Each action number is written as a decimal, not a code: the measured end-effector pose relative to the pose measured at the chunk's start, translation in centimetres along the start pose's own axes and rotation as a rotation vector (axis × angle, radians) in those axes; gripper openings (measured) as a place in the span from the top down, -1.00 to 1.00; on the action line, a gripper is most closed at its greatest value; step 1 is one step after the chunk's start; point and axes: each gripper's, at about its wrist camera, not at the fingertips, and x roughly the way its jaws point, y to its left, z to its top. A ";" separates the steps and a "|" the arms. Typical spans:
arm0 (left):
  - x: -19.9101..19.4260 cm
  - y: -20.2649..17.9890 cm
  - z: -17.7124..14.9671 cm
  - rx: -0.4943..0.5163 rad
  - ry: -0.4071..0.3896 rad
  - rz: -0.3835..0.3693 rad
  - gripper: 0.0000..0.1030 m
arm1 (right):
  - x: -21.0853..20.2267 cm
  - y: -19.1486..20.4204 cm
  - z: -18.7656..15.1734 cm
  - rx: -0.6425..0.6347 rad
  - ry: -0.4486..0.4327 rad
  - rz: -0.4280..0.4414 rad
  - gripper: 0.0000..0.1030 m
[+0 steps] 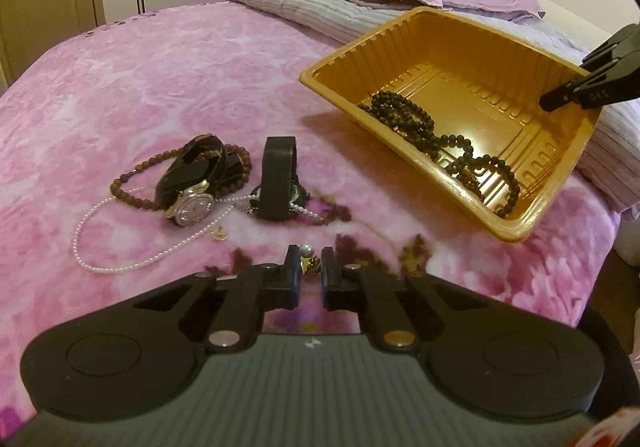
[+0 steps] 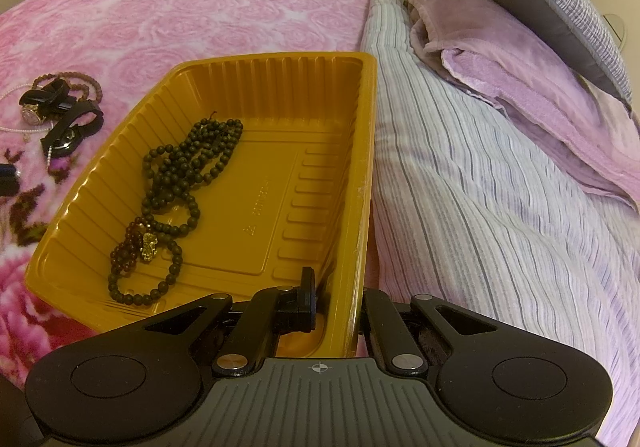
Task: Organize jewelry
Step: 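Carry the pearl piece over the tray and open the left gripper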
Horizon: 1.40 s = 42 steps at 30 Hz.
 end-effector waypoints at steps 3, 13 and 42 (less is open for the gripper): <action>-0.6 -0.1 0.5 -0.007 -0.012 -0.012 0.83 | 0.0 0.0 0.0 0.000 0.000 0.000 0.90; -0.9 -3.4 4.5 -0.011 -0.077 -0.147 0.83 | 0.0 0.0 0.0 0.000 -0.001 -0.001 0.90; -0.5 -4.6 3.4 0.043 -0.079 -0.143 0.51 | -0.2 0.1 0.1 0.000 0.000 -0.001 0.90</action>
